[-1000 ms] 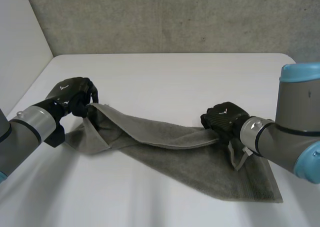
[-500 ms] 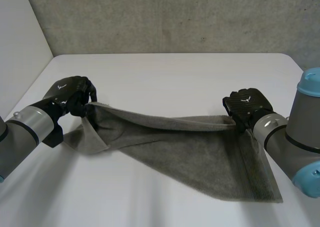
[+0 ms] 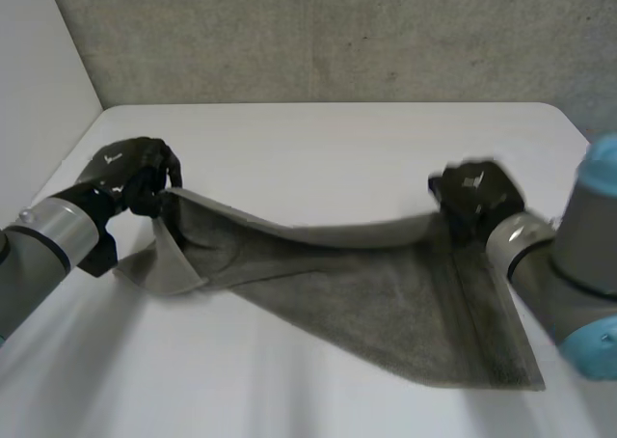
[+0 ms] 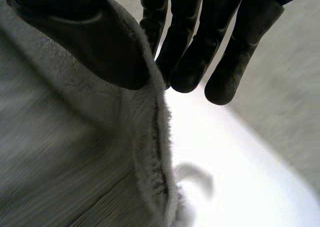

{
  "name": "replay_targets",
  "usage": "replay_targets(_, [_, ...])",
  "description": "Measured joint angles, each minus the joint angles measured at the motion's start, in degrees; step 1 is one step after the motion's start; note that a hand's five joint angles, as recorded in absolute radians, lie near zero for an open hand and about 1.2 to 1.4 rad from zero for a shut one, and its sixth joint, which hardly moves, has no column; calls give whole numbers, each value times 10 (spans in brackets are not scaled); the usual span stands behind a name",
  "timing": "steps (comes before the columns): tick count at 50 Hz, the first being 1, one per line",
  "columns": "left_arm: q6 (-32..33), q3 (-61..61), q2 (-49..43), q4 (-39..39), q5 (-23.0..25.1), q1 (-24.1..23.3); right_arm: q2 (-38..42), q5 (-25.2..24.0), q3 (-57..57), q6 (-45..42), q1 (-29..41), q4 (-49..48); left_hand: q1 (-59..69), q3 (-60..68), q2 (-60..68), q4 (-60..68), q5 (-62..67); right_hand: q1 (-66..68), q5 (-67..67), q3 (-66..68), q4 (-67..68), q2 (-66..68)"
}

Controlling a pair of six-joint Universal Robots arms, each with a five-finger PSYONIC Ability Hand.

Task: Fold the towel.

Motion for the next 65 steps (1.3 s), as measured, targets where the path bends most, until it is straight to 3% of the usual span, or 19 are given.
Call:
replay_targets(9, [-4,57,73,-5,1,14,-156,-32,-112,0,-2,71,0,0,0,2,0,0,0,0,0,0])
replay_targets(16, [-7,83,120,-3,1,16,-171,-70,-161,4,-1,120,0,0,0,2,0,0,0,1,0,0])
replay_targets(22, [-2,102,70,7,2,17,-96,-77,-176,0,3,120,0,0,0,2,0,0,0,1,0,0])
replay_targets(26, [5,152,-18,16,5,16,-5,-75,-227,-3,7,102,0,0,0,2,0,0,0,1,0,1])
replay_targets(32, [20,313,-134,45,3,11,129,-46,-418,-7,23,76,3,0,0,2,0,0,0,1,0,1])
replay_targets(37, [17,460,-182,76,-3,6,195,-11,-591,-9,37,70,3,0,0,2,0,0,0,1,0,1])
replay_targets(41, [5,553,-194,91,-12,3,222,7,-729,-8,43,74,3,0,0,2,0,0,0,1,0,1])
replay_targets(46, [-18,589,-188,94,-19,0,226,7,-797,-9,44,102,3,0,0,2,0,0,0,1,0,1])
replay_targets(54, [-24,458,-155,89,0,3,209,-32,-703,-12,40,206,3,0,0,2,0,1,0,1,0,1])
replay_targets(60, [6,264,-129,103,67,18,164,-102,-493,-27,22,238,3,0,0,2,2,1,0,1,0,2])
replay_targets(65, [99,112,-128,124,116,37,102,-134,-278,-63,6,185,3,0,0,2,4,1,0,1,0,2])
